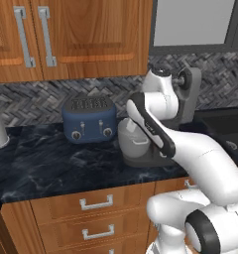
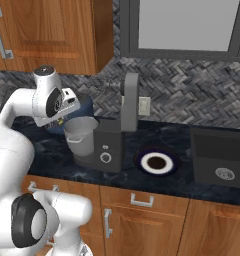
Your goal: Add butter and sugar cubes to the stand mixer bowl and then turn on the stand mixer to begin making frosting.
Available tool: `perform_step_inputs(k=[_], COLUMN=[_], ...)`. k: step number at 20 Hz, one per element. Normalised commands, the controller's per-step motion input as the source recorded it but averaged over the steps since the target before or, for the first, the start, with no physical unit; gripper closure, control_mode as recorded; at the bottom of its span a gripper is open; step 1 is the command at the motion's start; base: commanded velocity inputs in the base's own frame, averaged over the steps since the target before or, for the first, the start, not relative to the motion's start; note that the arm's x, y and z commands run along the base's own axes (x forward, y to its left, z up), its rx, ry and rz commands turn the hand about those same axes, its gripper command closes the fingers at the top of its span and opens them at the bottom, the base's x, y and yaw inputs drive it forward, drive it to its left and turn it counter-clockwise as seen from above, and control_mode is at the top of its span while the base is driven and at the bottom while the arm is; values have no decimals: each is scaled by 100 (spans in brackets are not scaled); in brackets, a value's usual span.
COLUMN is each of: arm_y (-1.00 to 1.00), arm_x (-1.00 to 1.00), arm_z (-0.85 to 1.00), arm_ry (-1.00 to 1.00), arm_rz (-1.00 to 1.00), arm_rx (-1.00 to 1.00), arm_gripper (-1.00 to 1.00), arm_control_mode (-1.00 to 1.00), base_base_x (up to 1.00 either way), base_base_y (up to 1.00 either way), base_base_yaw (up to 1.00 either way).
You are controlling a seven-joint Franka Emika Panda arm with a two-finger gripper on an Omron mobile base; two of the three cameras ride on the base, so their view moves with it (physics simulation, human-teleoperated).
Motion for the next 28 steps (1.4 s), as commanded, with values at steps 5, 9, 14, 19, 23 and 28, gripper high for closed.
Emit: perform_step_inputs(k=[5,9,14,19,23,28], arm_y=[-4,-4,-13,-9,-3,0], arm_x=[52,43,23,19,18,18], arm_z=[-38,-30,-32,-32,-29,-20], arm_ry=[1,0,0,0,0,0], arm_rz=[0,0,-1,0,0,0], arm_rx=[-2,0,-1,0,0,0], arm_gripper=[100,100,100,100,100,100], arm_control_mode=[-100,-100,-100,-100,-100,-100], base_base_x=[0,0,0,0,0,0], base_base_y=[0,0,0,0,0,0], base_base_yaw=[0,0,0,0,0,0])
